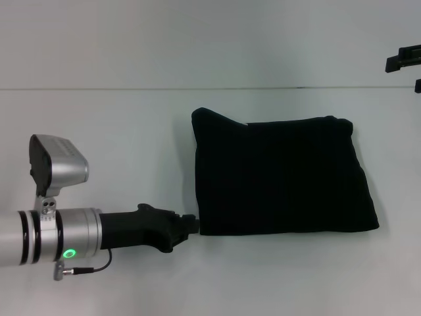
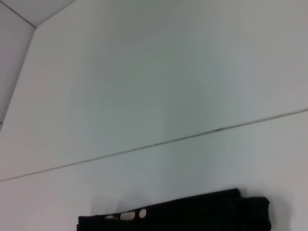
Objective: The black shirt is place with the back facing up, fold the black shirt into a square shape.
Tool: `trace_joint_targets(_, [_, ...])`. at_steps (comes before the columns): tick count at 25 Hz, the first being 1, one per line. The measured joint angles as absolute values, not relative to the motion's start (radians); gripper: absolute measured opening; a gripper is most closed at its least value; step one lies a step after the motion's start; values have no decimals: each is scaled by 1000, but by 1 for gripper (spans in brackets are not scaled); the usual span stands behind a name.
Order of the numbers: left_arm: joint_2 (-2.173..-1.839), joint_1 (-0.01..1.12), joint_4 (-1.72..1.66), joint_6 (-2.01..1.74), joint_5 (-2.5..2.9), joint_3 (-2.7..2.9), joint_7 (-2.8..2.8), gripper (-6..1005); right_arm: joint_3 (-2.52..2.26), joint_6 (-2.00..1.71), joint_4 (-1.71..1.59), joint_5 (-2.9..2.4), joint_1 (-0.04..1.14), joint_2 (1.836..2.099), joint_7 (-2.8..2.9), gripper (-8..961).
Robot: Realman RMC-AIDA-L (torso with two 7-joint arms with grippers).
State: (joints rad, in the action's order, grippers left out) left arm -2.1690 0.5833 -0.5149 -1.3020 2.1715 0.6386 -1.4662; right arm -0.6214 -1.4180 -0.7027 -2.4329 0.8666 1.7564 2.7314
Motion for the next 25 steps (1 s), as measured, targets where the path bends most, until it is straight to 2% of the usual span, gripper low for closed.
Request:
trace_joint_targets(3, [-2171,588,-490,-1285,2146,636,-1441,97,-621,-1417,-703,-2433,867,1756,2732,928])
trace_joint_targets(13, [-2170,619,-436,-1225,2133,666,-1450,316,-618,-1417,-701,-2433,866,1756,2733,928])
trace_joint_targets(19, [-2172,621,-436,-1207,2128,667,-1452,556,-618,-1416,-701,-2433,864,1756,2733,928])
trace_joint_targets(22, [-2173,629,-423,-1191,2128,669,-1452,642,-618,-1416,-701,-2433,863,1756,2733,928])
trace_joint_targets(25, [-2173,643,-399,-1169,2127,670,-1457,605,-615,-1416,-701,-2433,861,1756,2734,928])
